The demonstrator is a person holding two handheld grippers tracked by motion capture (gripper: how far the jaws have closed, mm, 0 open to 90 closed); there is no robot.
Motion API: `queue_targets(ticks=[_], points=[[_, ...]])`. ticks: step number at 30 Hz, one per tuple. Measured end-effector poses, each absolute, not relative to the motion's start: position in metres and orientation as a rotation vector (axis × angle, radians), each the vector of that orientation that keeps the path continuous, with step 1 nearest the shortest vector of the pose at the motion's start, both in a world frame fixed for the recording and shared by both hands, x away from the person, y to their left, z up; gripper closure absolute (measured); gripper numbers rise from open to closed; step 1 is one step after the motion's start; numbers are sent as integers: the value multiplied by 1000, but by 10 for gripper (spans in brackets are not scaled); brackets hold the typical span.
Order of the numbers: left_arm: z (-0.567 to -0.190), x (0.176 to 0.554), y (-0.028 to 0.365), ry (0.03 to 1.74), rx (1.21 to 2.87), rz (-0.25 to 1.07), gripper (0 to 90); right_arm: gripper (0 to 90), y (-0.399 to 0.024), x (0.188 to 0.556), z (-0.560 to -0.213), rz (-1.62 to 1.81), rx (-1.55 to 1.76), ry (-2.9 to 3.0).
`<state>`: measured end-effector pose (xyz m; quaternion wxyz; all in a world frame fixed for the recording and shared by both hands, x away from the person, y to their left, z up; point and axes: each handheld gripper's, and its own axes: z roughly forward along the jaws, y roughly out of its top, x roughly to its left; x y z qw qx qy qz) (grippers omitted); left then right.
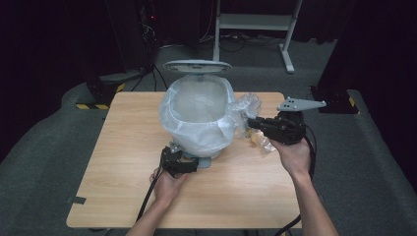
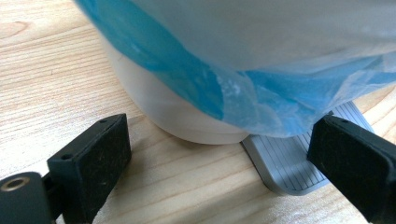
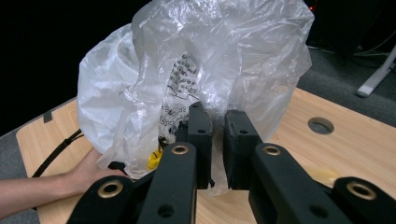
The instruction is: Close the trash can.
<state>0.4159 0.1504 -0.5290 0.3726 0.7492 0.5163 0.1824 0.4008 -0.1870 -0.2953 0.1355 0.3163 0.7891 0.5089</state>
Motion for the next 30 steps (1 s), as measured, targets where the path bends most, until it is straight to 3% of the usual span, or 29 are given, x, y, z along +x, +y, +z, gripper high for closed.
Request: queue_targets(ticks=[16,30], points=[[-529,416,149,1329,1908,451,62,832,-136,436,-274,1438,831,2364],[-529,416,150,1325,1914,466,62,829,-105,460,-282,1392,851,2414]])
